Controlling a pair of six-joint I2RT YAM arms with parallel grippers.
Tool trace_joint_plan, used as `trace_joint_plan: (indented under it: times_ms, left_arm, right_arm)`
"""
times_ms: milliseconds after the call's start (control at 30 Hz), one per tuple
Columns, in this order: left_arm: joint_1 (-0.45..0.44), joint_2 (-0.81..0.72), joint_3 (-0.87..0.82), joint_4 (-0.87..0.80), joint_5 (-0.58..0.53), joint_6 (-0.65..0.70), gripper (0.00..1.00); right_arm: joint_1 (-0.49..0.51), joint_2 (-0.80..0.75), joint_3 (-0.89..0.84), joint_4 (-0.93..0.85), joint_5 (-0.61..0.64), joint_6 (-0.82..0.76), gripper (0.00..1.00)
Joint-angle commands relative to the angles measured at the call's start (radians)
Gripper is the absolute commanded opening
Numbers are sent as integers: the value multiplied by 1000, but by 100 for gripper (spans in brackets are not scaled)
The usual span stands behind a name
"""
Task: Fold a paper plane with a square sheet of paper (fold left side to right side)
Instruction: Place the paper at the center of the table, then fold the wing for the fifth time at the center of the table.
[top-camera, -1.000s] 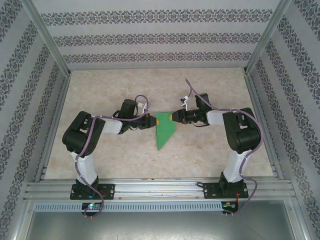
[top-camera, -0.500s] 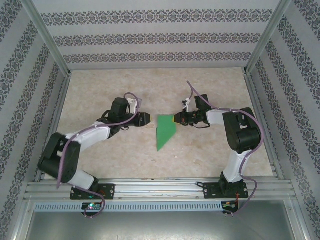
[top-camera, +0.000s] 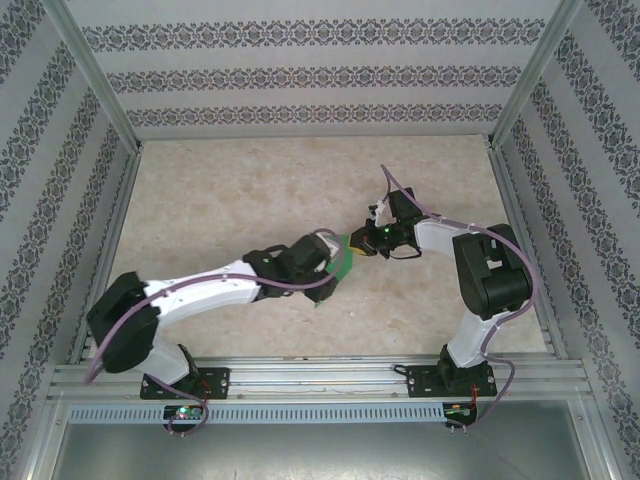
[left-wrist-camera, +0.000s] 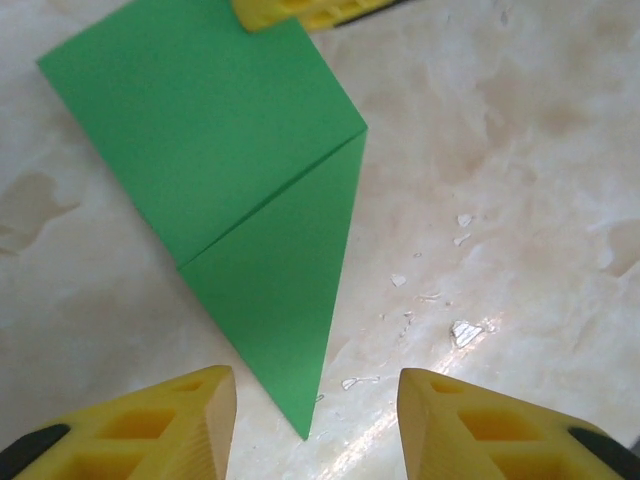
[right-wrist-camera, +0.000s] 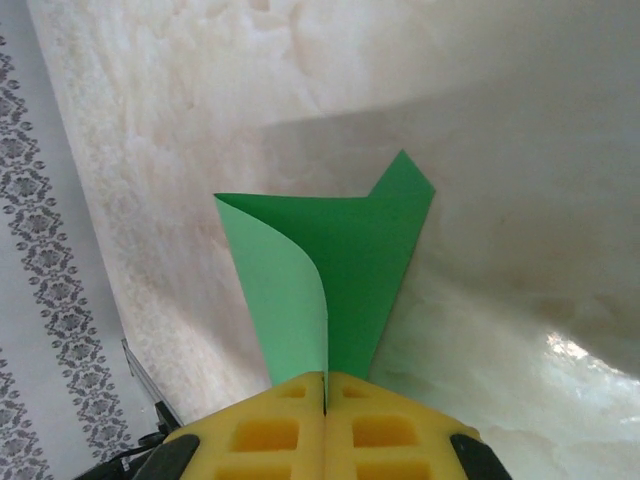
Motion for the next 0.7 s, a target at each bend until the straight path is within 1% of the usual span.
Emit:
trace_joint_plan:
  times_ms: [0,67,233,567,667]
  left_arm:
    - [-47,96,89,-120,-119,20,48]
    - [-64,161,142,-140,-126,24,49]
    - [-85,267,229,-172,-150,28,51]
    - [-95,367,283,-202,-239,22,52]
    - [-95,386,297,-210,-250,23,52]
  right_arm:
    - [14,-13,28,-53,36,26,0]
    - [20,-11,33,-61,45,26,0]
    - [25,-10,41,-73,56,30,0]
    - [25,1,58,-85,54,34,0]
    - [25,4,61,-87,53,35,0]
